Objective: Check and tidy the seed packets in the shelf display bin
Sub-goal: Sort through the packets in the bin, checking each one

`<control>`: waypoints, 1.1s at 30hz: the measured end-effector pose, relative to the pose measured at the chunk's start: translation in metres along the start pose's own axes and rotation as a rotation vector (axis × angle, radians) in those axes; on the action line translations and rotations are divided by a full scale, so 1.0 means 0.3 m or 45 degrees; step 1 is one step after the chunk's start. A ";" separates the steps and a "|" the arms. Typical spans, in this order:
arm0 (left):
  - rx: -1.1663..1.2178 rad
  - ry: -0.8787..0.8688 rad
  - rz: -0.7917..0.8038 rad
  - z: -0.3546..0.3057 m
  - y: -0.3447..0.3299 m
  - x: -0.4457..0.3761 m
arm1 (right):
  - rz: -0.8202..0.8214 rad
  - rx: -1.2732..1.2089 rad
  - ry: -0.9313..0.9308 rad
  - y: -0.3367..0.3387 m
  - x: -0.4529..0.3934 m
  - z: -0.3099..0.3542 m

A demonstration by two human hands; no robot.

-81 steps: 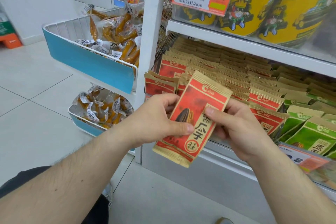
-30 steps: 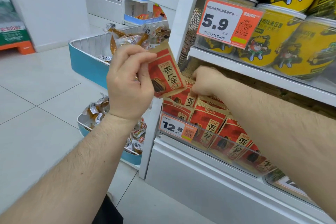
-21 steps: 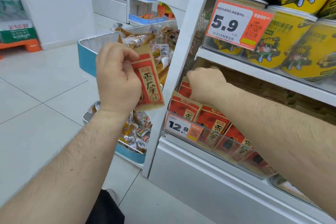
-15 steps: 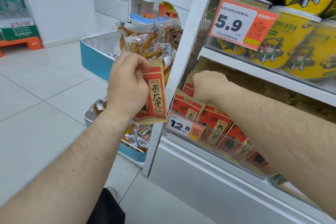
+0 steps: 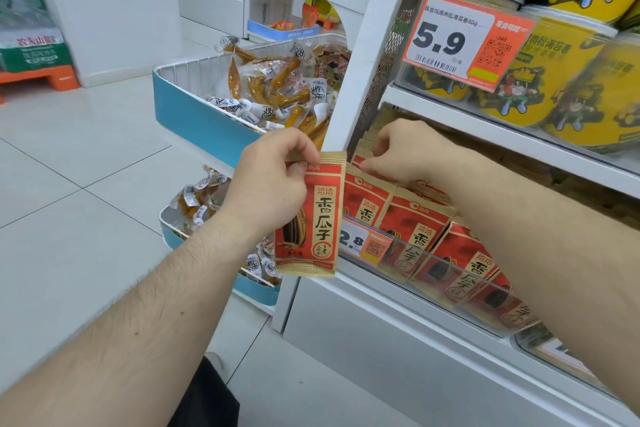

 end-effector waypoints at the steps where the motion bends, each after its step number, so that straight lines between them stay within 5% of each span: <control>1: -0.002 0.025 0.049 0.001 -0.013 0.006 | -0.132 -0.074 0.030 0.014 0.025 -0.006; 4: 0.010 0.100 0.206 -0.003 -0.062 0.032 | -0.605 -0.429 0.037 0.046 0.176 -0.014; 6: 0.022 0.126 0.293 -0.011 -0.103 0.055 | -0.684 -0.708 -0.048 0.031 0.280 -0.020; 12: 0.189 0.172 0.394 -0.053 -0.210 0.114 | -0.226 -1.205 -0.217 -0.152 0.403 -0.038; 20: 0.719 0.571 0.417 -0.036 -0.262 0.143 | -0.281 -1.549 -0.233 -0.155 0.497 -0.110; 24: 0.855 0.606 0.514 -0.048 -0.281 0.157 | -0.184 -1.908 -0.344 -0.159 0.521 -0.140; 33: 0.845 0.621 0.559 -0.038 -0.296 0.169 | -0.129 -1.884 -0.329 -0.189 0.517 -0.163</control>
Point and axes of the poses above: each hand's wrist, its own x-axis away from the middle knuckle, its own y-axis out of the back of the hand, z = x × y, the point moved 4 cm from there along -x, towards the middle knuckle, and after that the axes turned 10 degrees about x, right-handed, at the moved point
